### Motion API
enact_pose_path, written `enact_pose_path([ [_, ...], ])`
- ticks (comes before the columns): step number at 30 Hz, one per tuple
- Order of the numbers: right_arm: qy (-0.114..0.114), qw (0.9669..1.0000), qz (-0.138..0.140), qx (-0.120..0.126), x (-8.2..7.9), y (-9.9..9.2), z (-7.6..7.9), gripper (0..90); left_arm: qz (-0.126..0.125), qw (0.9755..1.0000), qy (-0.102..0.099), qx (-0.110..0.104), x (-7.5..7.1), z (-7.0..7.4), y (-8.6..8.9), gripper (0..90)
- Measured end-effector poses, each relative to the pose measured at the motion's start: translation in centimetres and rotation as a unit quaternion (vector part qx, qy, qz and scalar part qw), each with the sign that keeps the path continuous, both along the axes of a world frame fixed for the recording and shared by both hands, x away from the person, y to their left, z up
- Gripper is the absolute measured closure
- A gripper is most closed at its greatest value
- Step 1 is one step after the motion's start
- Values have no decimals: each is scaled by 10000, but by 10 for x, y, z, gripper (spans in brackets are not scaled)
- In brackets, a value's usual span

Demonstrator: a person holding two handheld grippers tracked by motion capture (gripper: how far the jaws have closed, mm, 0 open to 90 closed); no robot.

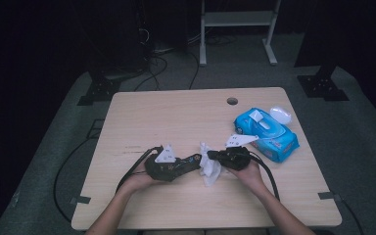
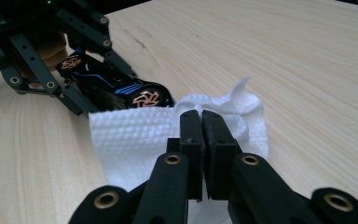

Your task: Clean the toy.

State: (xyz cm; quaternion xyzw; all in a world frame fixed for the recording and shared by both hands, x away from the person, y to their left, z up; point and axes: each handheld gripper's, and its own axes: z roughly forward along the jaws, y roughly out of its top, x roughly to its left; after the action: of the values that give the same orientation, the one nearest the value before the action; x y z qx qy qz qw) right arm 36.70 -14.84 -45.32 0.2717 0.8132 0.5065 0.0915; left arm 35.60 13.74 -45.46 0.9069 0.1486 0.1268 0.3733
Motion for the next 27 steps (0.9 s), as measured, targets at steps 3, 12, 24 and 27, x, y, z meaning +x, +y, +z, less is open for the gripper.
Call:
enact_pose_path([
  [3, 6, 10000, 57, 47, 0, 3, 0, 868, -82, 9999, -79, 61, 0, 6, -7, 411],
  [12, 149, 9996, 88, 224, 1, 1, -1, 869, -147, 9995, 120, 266, 11, 18, -34, 383],
  [24, 308, 9988, 140, 342, 3, 2, -5, 872, -72, 9903, 339, 1348, 20, 18, -66, 567],
  [27, 314, 9988, 126, 360, 3, 2, -5, 872, -28, 9906, 478, 1285, 22, 20, -66, 584],
])
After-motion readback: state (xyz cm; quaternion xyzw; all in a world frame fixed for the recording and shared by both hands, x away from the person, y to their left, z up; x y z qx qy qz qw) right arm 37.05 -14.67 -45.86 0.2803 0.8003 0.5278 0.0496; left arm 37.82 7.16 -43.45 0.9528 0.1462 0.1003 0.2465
